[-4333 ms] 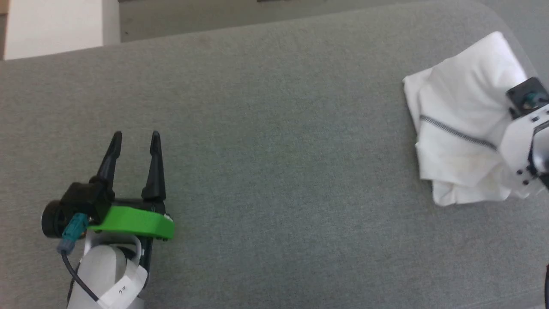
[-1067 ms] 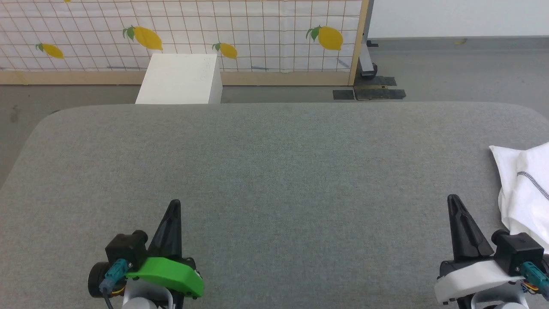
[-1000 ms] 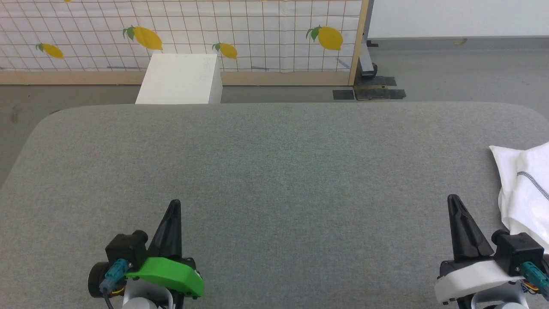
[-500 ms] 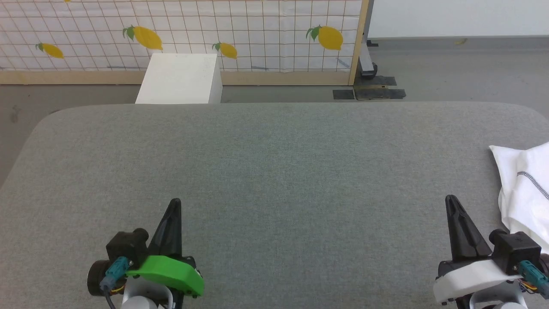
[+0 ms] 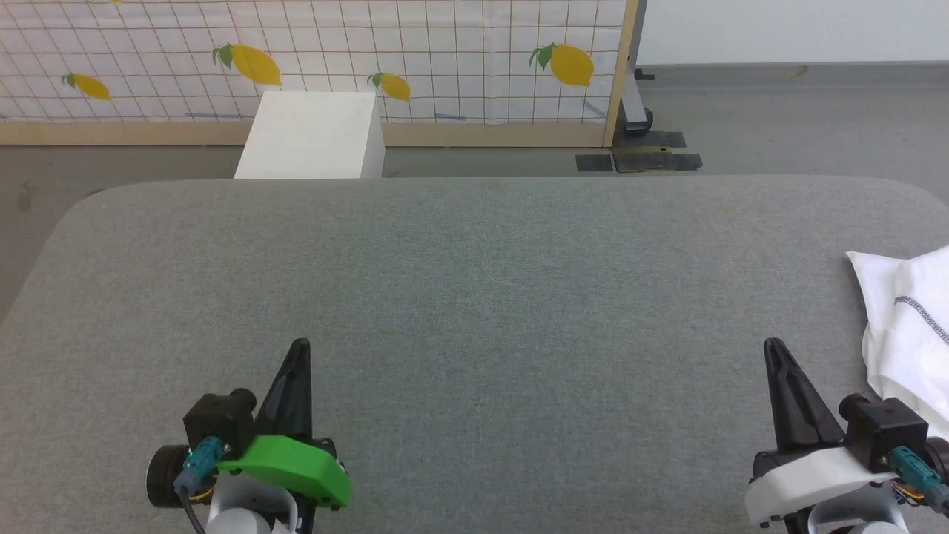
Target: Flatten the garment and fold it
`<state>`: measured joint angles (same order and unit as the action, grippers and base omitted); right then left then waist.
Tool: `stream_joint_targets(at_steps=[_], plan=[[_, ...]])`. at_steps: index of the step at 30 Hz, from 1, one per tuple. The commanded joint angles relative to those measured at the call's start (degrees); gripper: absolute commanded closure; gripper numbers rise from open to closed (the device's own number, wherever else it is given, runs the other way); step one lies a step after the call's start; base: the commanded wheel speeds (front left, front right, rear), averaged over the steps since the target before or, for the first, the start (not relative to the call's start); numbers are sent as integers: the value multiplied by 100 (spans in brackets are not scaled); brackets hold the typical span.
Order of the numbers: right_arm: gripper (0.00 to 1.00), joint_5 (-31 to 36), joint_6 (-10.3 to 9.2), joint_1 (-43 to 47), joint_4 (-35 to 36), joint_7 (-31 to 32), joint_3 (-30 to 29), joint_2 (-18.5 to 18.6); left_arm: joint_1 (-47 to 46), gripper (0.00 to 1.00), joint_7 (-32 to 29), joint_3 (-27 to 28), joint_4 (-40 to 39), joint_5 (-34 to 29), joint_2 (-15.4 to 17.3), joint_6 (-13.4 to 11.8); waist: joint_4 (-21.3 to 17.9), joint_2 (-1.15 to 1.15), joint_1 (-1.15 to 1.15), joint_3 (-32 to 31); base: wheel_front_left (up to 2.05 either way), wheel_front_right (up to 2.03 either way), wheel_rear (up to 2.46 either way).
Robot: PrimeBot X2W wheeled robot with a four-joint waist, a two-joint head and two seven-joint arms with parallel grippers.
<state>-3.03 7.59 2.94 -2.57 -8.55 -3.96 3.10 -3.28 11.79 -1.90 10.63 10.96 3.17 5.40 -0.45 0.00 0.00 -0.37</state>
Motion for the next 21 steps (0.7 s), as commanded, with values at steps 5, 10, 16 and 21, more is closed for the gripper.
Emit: stream_joint_targets(at_steps=[5,10,16,21], plan=[[100,59,-2,-70,45,66,37,-5,81,100,-78,28,-85,-151,-7,-56,3,0,0,2,0,0,0],[100,77,-3,-86,61,123,63,-6,99,100,-157,39,-155,-219,-9,-90,6,0,0,4,0,0,0],[100,92,-3,-100,74,173,85,-7,114,100,-226,50,-217,-279,-10,-121,8,0,0,7,0,0,0],[100,105,-4,-112,85,215,105,-8,128,100,-286,58,-269,-330,-11,-147,11,0,0,9,0,0,0]])
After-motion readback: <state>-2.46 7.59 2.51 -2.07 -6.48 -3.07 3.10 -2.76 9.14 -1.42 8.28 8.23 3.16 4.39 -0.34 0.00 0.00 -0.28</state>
